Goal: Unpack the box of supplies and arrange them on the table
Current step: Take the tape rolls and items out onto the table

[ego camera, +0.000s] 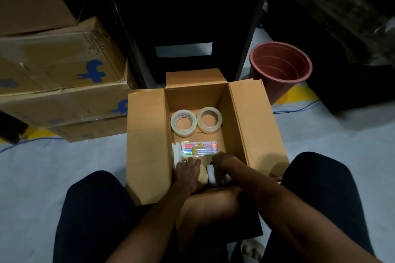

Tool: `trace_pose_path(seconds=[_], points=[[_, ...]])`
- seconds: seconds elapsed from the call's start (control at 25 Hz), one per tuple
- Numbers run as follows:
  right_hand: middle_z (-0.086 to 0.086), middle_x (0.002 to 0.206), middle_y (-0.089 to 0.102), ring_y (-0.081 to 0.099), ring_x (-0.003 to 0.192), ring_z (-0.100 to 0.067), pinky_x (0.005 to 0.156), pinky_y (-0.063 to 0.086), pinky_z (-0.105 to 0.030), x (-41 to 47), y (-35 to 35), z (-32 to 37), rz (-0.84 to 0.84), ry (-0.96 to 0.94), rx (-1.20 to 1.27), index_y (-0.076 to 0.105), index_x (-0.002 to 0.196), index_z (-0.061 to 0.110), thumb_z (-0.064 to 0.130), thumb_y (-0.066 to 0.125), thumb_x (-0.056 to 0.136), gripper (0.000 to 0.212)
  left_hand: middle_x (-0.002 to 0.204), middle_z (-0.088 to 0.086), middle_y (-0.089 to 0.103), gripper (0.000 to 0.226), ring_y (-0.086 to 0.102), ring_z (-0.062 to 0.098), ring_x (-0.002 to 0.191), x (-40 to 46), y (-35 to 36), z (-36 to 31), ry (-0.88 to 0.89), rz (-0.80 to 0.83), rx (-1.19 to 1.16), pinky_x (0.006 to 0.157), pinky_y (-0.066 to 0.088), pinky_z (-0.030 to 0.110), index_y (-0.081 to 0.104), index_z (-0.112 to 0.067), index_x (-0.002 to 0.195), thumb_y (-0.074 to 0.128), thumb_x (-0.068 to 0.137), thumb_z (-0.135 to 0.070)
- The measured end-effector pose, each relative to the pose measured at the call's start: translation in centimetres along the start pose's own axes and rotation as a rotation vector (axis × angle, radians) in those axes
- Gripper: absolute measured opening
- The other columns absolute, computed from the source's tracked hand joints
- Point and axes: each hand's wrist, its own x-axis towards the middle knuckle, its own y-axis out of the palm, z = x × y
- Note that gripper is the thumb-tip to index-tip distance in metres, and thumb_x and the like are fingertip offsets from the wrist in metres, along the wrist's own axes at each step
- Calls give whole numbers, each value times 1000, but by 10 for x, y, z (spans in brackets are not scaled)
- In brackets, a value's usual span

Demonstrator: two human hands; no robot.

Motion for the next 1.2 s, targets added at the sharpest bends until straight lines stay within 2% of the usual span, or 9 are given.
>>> trace_pose_path(seconds=[0.4,0.64,0.72,0.76,0.88,1.0,1.08,1.16,1.2], points=[[-21,132,52,48,122,-33,105,44,-36,16,12,7,-124,29,-53,54,128,1,50,86,60,89,143,19,41,96,45,34,128,8,4,-6,-67,17,129,105,30,43,21,-15,150,57,79,-69],[-13,138,54,54,126,-27,102,46,-30,7,8,0,-183,38,228,48,137,4,41,80,76,78,139,21,48,103,47,33,126,10,-1,-10,-130,30,206,104,30,42,20,-9,150,56,77,-72],[-16,147,40,43,134,-34,91,47,-19,8,13,-7,-230,-8,25,39,142,3,23,75,82,72,137,17,50,98,48,31,125,9,-1,-9,-126,12,220,103,31,41,31,-8,144,52,77,-76],[-19,148,33,40,133,-37,83,47,-16,6,14,-10,-285,-21,-15,35,143,4,19,78,78,79,134,15,52,94,49,30,123,9,-1,-10,-118,8,214,103,31,41,40,-10,138,50,75,-79],[-24,141,26,51,115,-40,83,50,-33,-3,15,-7,-423,-29,143,24,143,8,25,91,53,114,122,10,59,87,54,29,114,9,-2,-9,-104,-40,169,99,32,41,56,-16,119,49,68,-86],[-17,136,30,56,105,-37,75,49,-35,-7,7,-6,-509,-71,170,28,140,11,26,92,49,112,118,17,57,85,53,36,114,3,0,-11,-105,-115,-3,106,31,45,54,-6,120,47,75,-78],[-15,139,30,54,111,-35,82,47,-34,-5,8,-10,-493,-55,166,30,143,11,33,92,51,113,118,27,55,77,56,36,113,0,2,-11,-112,-211,-110,108,37,44,53,5,120,45,83,-63],[-17,143,28,46,124,-33,101,41,-31,-4,8,-13,-457,-39,146,27,147,8,42,91,52,119,136,27,44,75,46,17,125,0,4,-9,-171,-153,-190,115,26,28,39,5,136,51,89,-52],[-17,144,26,42,129,-32,107,37,-30,-2,9,-14,-452,-37,186,25,148,7,44,92,50,124,139,26,42,84,41,22,130,1,5,-8,-165,-102,-154,118,20,33,32,2,141,55,86,-57]])
